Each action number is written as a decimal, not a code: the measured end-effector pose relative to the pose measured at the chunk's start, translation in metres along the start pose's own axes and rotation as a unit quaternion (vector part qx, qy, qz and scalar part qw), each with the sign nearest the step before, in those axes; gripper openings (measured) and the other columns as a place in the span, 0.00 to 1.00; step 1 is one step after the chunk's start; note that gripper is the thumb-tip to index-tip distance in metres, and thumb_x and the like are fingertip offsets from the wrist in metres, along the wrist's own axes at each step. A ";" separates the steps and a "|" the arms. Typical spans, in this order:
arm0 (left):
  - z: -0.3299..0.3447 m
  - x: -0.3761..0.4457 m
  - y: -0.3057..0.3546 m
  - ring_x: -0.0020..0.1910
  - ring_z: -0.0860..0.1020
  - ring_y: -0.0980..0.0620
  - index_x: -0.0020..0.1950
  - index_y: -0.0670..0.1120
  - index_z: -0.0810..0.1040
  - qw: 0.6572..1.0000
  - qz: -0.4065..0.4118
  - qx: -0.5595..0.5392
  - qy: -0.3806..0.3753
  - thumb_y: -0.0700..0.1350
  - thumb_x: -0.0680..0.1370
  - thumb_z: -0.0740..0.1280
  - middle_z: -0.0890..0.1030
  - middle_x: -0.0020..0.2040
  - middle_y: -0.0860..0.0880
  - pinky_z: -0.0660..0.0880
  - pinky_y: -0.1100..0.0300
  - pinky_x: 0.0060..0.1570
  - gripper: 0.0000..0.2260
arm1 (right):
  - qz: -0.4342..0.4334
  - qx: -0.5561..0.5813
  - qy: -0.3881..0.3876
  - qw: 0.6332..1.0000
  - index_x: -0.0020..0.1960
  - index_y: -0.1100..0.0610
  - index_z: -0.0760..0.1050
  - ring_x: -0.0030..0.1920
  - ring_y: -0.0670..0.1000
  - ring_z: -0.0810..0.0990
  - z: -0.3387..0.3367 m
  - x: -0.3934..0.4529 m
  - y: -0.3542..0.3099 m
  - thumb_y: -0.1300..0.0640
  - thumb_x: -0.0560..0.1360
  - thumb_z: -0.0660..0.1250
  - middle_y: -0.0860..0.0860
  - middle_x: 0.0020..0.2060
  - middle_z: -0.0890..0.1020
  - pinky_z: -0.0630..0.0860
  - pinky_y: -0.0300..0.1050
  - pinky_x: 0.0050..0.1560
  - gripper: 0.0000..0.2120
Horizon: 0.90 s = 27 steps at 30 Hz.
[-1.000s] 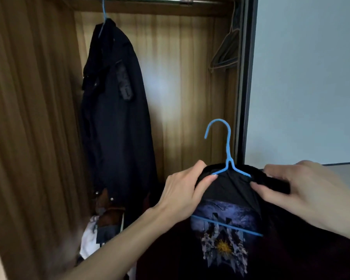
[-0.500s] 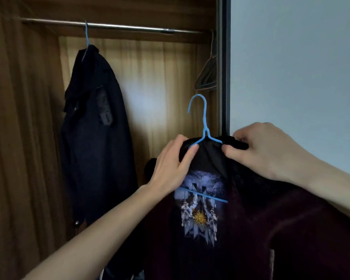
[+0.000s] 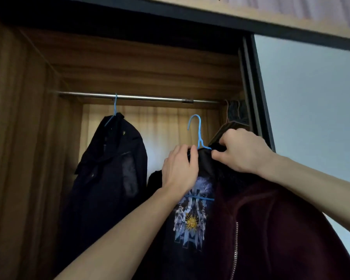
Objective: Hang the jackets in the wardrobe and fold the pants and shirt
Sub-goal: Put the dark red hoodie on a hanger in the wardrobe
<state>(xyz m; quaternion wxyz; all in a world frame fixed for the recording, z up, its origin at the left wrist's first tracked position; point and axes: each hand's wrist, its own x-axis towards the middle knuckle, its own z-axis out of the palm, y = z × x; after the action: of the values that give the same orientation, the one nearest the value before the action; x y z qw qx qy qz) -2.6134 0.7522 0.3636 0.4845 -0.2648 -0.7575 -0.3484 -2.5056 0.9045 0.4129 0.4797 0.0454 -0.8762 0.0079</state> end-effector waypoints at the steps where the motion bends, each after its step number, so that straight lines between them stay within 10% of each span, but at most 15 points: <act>1: 0.000 0.005 -0.007 0.59 0.76 0.50 0.62 0.51 0.78 1.000 -0.012 0.002 -0.004 0.57 0.87 0.50 0.79 0.57 0.52 0.73 0.47 0.62 0.19 | 0.003 -0.008 0.000 1.000 0.35 0.52 0.66 0.48 0.62 0.82 0.004 0.009 -0.004 0.40 0.76 0.69 0.48 0.35 0.71 0.67 0.48 0.40 0.21; 6: -0.001 0.025 -0.049 0.66 0.74 0.50 0.70 0.52 0.74 0.997 -0.074 -0.028 -0.007 0.58 0.87 0.50 0.77 0.66 0.52 0.72 0.50 0.63 0.20 | 0.008 -0.069 0.025 0.997 0.43 0.53 0.68 0.53 0.63 0.83 0.013 0.054 -0.021 0.40 0.78 0.68 0.56 0.50 0.81 0.68 0.48 0.44 0.18; 13: 0.007 0.033 -0.094 0.73 0.71 0.42 0.81 0.43 0.59 0.983 -0.179 -0.004 0.041 0.57 0.86 0.57 0.67 0.78 0.43 0.71 0.50 0.64 0.28 | 0.018 -0.089 0.046 0.995 0.43 0.54 0.69 0.50 0.62 0.83 0.023 0.103 -0.019 0.44 0.79 0.69 0.52 0.42 0.73 0.69 0.49 0.42 0.16; 21: 0.015 0.078 -0.098 0.63 0.68 0.54 0.74 0.46 0.67 0.997 -0.035 0.041 0.050 0.54 0.87 0.56 0.71 0.69 0.48 0.59 0.69 0.51 0.19 | -0.009 -0.083 0.075 0.994 0.41 0.53 0.67 0.52 0.62 0.82 0.052 0.161 -0.036 0.46 0.79 0.69 0.53 0.42 0.75 0.68 0.49 0.43 0.16; 27: 0.024 0.115 -0.093 0.69 0.70 0.49 0.74 0.47 0.70 0.992 -0.001 0.095 0.084 0.53 0.88 0.54 0.75 0.68 0.49 0.61 0.56 0.70 0.18 | -0.012 -0.078 0.101 0.992 0.49 0.53 0.70 0.54 0.62 0.82 0.054 0.205 -0.039 0.47 0.78 0.69 0.56 0.52 0.81 0.69 0.49 0.44 0.11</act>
<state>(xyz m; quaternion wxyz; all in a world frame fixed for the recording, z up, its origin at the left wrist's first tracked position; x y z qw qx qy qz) -2.7398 0.7214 0.4369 0.5691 -0.1869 -0.7439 -0.2964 -2.6575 0.8477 0.5546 0.5676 0.0173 -0.8208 -0.0613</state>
